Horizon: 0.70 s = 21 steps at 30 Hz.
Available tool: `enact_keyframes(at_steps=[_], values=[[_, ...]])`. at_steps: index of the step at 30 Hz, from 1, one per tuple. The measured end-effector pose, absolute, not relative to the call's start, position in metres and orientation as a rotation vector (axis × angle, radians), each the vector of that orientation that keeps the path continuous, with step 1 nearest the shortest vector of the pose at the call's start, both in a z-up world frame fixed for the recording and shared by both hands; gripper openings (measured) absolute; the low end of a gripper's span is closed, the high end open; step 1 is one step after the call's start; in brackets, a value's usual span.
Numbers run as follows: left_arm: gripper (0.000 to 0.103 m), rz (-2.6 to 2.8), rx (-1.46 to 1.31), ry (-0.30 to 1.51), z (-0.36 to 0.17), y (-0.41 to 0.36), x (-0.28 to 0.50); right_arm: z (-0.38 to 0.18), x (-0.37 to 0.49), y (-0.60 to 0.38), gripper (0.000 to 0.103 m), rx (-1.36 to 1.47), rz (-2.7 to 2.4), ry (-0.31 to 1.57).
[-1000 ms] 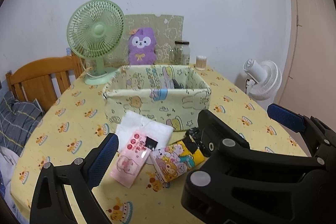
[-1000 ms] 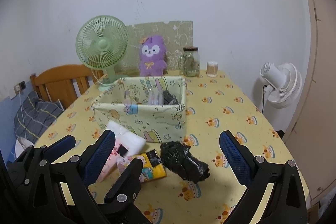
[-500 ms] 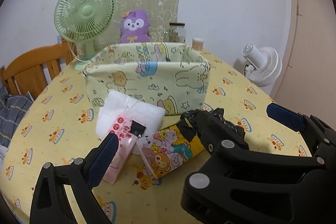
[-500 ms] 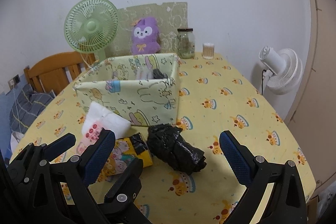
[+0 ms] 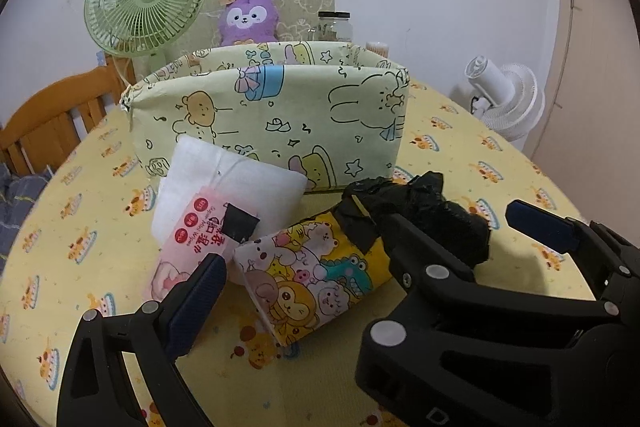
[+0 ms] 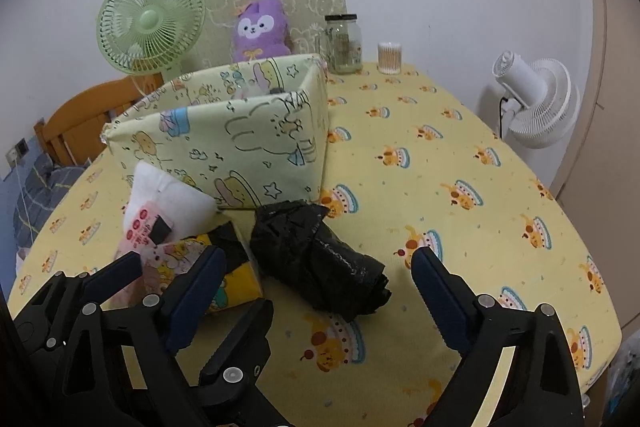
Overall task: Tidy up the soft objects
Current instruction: 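Grasp the black plastic bag with the right tool while the left tool grasps the cartoon pouch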
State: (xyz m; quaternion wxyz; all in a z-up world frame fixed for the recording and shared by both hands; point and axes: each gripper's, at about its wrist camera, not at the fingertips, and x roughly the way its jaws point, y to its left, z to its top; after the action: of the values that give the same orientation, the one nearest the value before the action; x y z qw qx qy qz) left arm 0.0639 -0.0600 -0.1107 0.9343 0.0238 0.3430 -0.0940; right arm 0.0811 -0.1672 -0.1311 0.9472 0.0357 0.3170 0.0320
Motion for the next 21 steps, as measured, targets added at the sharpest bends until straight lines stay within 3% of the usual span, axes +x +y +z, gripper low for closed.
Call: enact_keyframes(at_steps=[8,14,21], values=[[0.099,-0.181,0.078,0.716,-0.113,-0.07,0.072,-0.138,0.09,-0.177,0.091,0.112,0.056,0.674],[0.089,-0.168,0.078,0.723,-0.114,-0.068,0.075,-0.142,0.1,-0.176,0.089,0.122,0.085,0.695],[0.088,-0.172,0.076,0.723,-0.115,-0.067,0.076,-0.145,0.105,-0.174,0.076,0.144,0.109,0.713]])
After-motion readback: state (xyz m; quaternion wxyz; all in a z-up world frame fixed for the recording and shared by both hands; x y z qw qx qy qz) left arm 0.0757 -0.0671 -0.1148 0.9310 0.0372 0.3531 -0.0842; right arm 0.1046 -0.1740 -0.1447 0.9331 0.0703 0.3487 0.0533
